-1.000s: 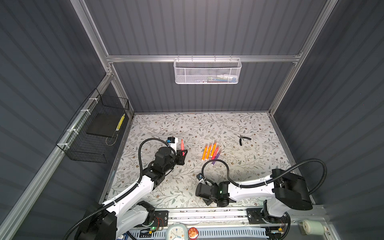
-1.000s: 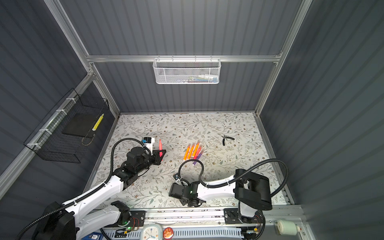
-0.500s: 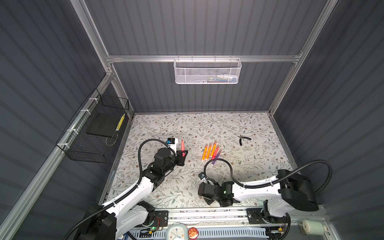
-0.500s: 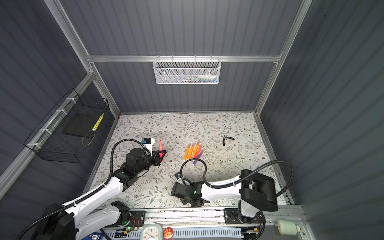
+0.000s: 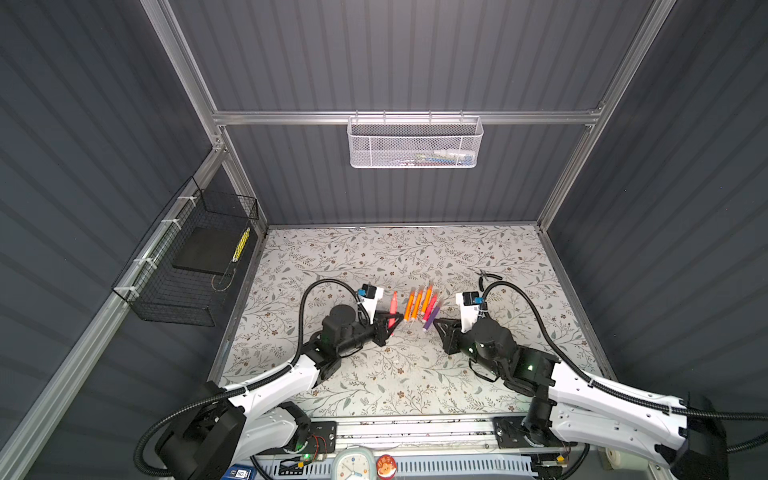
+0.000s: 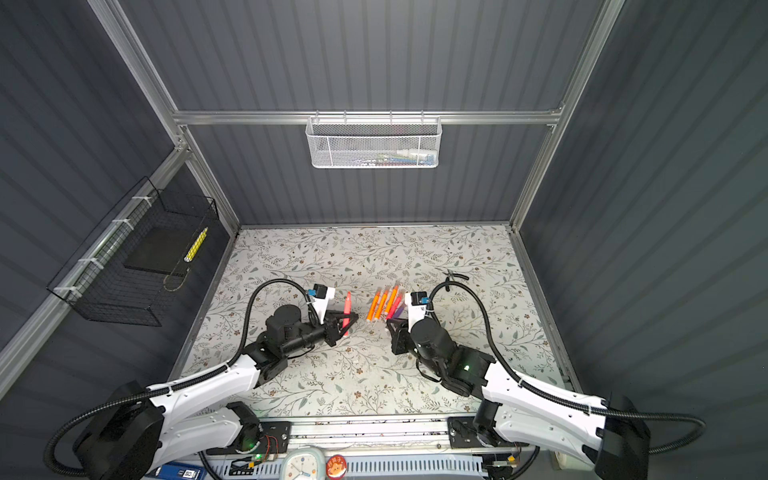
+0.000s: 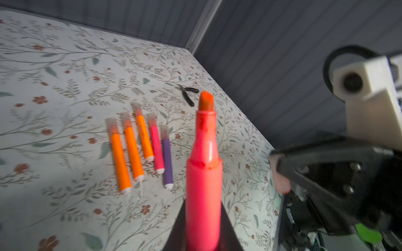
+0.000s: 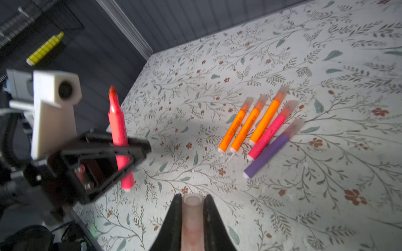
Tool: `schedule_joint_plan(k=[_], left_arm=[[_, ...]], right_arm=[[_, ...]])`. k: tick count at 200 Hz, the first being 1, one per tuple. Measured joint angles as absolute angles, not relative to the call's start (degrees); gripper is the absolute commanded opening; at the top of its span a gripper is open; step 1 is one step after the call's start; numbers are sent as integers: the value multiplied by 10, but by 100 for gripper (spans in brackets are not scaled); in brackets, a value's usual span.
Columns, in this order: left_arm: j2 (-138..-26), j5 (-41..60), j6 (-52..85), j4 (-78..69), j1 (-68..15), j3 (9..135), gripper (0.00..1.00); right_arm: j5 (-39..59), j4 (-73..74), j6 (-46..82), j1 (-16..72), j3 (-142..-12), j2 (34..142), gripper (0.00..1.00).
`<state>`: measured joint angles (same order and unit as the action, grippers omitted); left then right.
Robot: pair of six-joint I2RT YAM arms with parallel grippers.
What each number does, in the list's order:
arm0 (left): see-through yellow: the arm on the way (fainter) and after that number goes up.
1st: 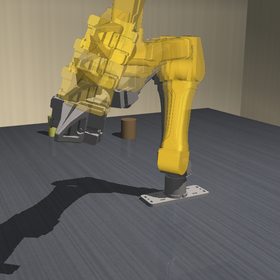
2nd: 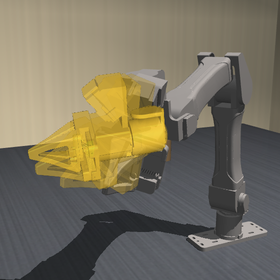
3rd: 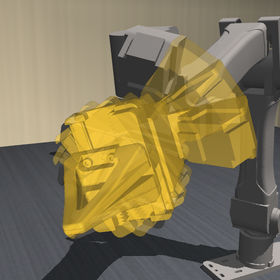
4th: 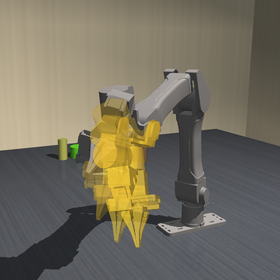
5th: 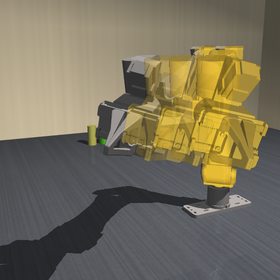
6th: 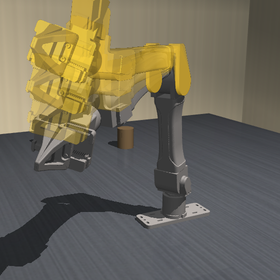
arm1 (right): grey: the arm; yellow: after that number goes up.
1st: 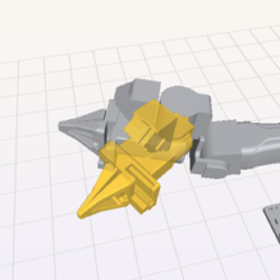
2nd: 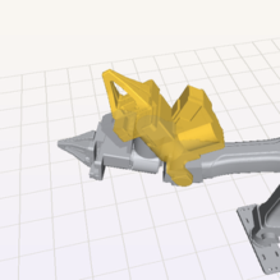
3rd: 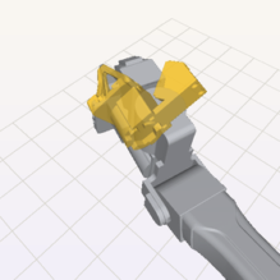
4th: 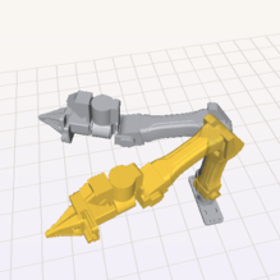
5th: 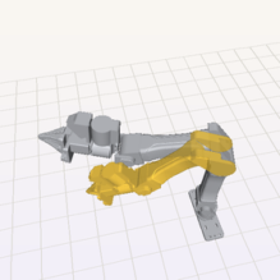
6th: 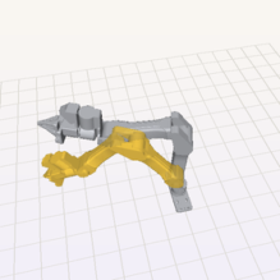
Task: Insert the pens into the pen caps
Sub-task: 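Bring the pink cap over the marker tip while the left gripper raises the marker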
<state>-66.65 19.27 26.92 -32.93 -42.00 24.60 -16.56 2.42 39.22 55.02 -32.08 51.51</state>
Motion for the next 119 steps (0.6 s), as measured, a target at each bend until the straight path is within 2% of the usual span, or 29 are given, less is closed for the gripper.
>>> schedule_joint_plan(k=[31, 119], left_arm=[[-691, 228, 254, -372, -456, 246, 0], [-708, 236, 246, -440, -490, 243, 0]], right_arm=[[-156, 81, 392, 529, -327, 518, 1], [-123, 238, 390, 522, -312, 511, 1]])
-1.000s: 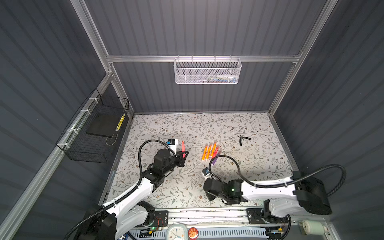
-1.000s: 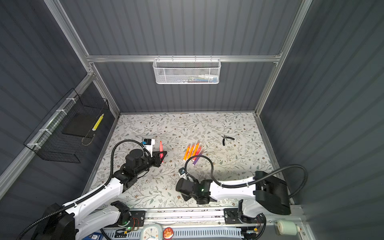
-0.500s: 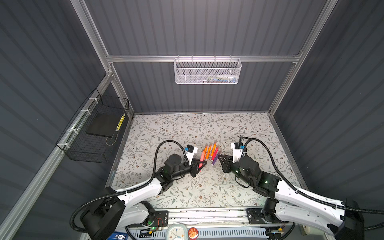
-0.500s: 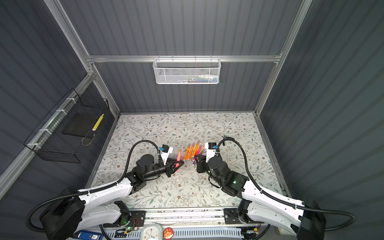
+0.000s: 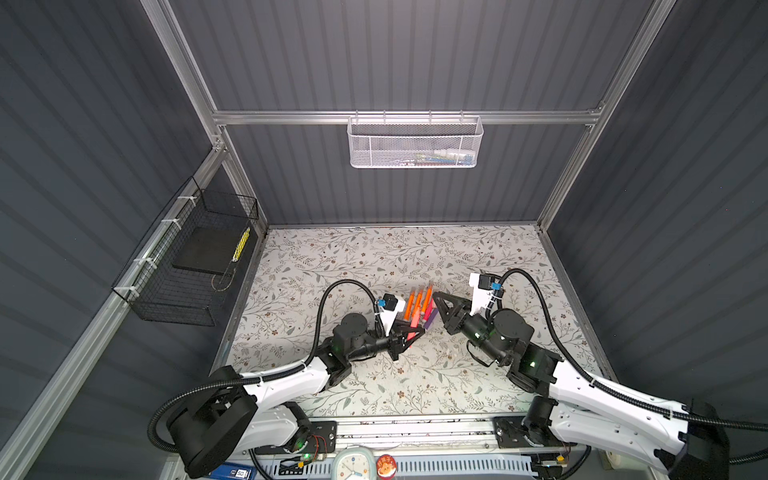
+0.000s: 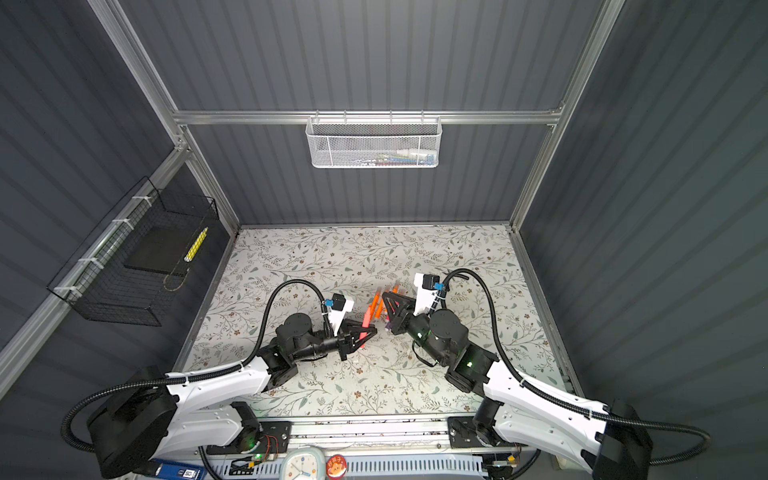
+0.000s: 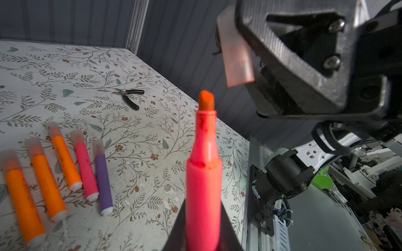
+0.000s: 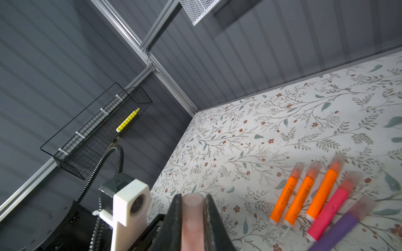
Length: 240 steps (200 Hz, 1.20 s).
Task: Insert the pens into the pen caps
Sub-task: 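Bring the pink cap over the marker tip while the left gripper raises the marker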
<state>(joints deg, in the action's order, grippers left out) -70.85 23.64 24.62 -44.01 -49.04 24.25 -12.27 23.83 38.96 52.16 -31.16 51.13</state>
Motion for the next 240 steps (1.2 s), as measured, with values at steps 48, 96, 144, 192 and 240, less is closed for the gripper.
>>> schedule_joint_plan(k=[48, 96, 144, 192, 240], left_arm=[[-731, 241, 246, -458, -506, 243, 0], [-734, 241, 246, -464, -507, 243, 0], [-734, 241, 246, -464, -509, 243, 0], [-734, 241, 246, -464, -509, 243, 0], [-732, 237, 246, -464, -509, 243, 0]], right_arm=[[-118, 262, 390, 522, -311, 514, 0], [-106, 274, 390, 522, -311, 542, 0], [-88, 295, 393, 522, -311, 554, 0], [-76, 309, 399, 522, -310, 569, 0], [-76, 317, 404, 522, -295, 571, 0]])
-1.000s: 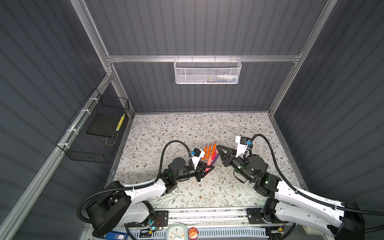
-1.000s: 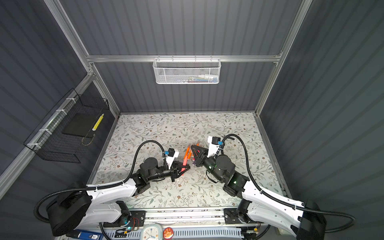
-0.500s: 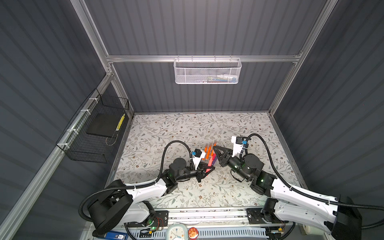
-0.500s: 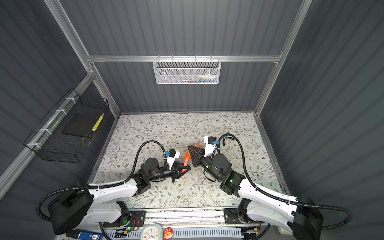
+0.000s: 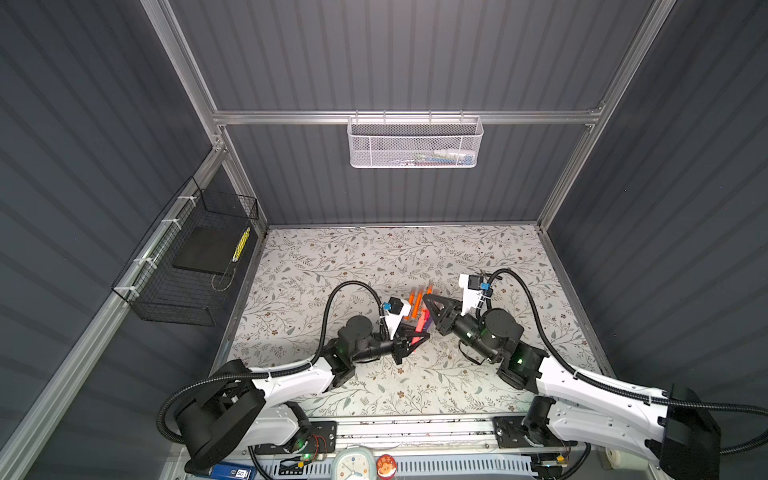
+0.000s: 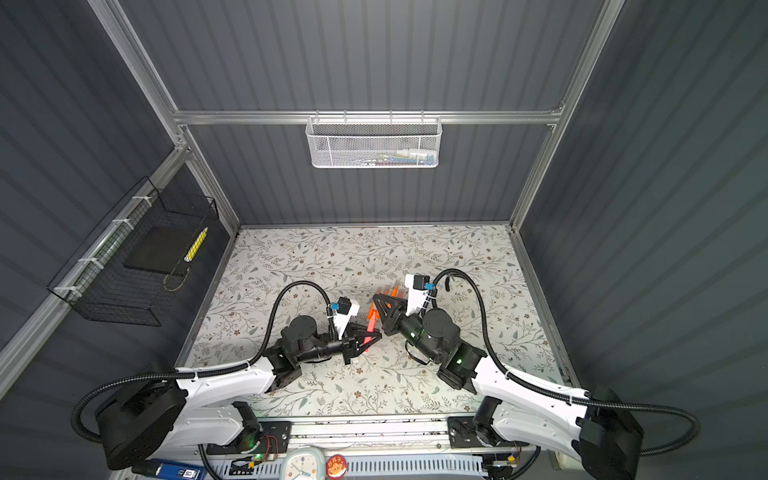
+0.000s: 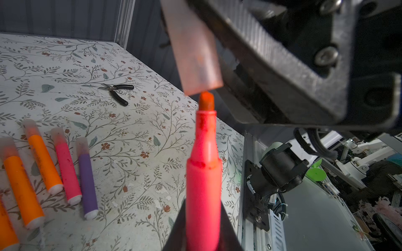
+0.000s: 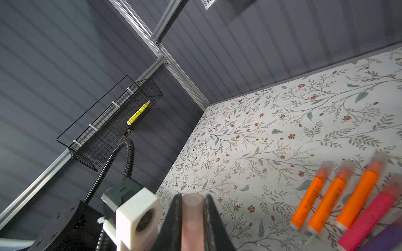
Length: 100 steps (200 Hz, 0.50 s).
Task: Insert the pens into the pen caps
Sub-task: 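Lower the pink cap onto the pink marker tip with the right gripper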
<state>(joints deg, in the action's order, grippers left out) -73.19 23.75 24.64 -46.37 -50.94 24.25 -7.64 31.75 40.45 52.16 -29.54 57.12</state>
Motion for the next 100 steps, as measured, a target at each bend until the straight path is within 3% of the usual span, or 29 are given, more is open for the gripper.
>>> schedule_joint_plan(k=[100], left_arm=[[-731, 199, 256, -459, -511, 243, 0]], right_arm=[[-53, 347, 435, 522, -276, 583, 0]])
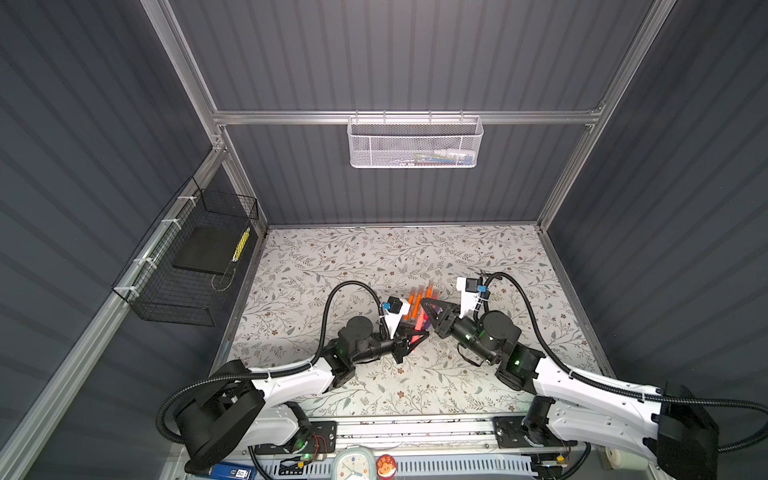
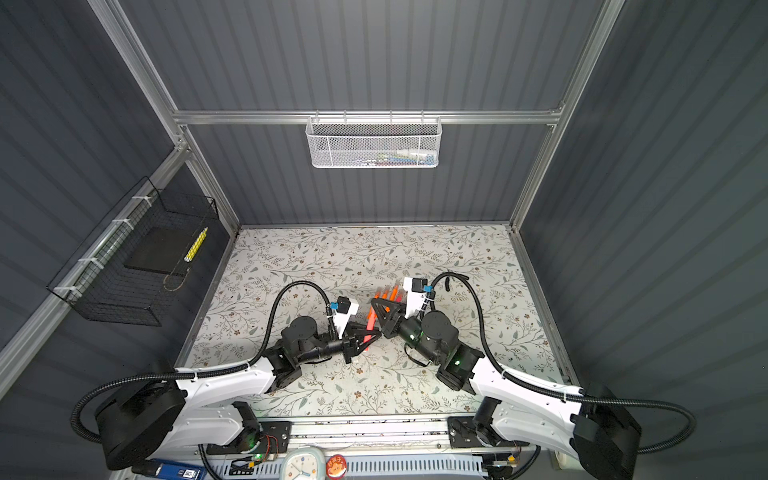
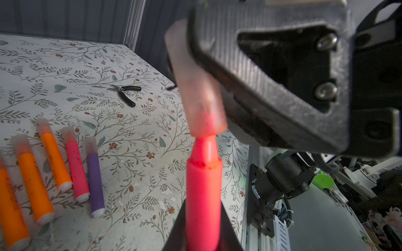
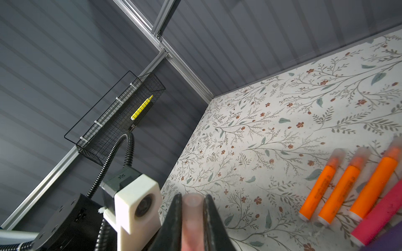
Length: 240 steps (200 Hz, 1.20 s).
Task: Insert the pens into the pen caps
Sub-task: 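Lower the pink cap onto the pink marker tip with the right gripper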
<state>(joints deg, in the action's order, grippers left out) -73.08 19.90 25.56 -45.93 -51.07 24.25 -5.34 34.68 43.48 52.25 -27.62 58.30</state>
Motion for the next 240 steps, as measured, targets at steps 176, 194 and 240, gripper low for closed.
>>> schedule_joint_plan(k=[176, 194, 240], left_arm=[[-678, 74, 231, -295, -517, 299, 0], [-678, 66, 229, -302, -511, 302, 0], [-673, 80, 209, -310, -511, 299, 0]], right_arm=[[-162, 333, 386, 616, -265, 573, 35], [-156, 318, 377, 620, -262, 552, 51], [-161, 295, 365, 619, -255, 491, 67]])
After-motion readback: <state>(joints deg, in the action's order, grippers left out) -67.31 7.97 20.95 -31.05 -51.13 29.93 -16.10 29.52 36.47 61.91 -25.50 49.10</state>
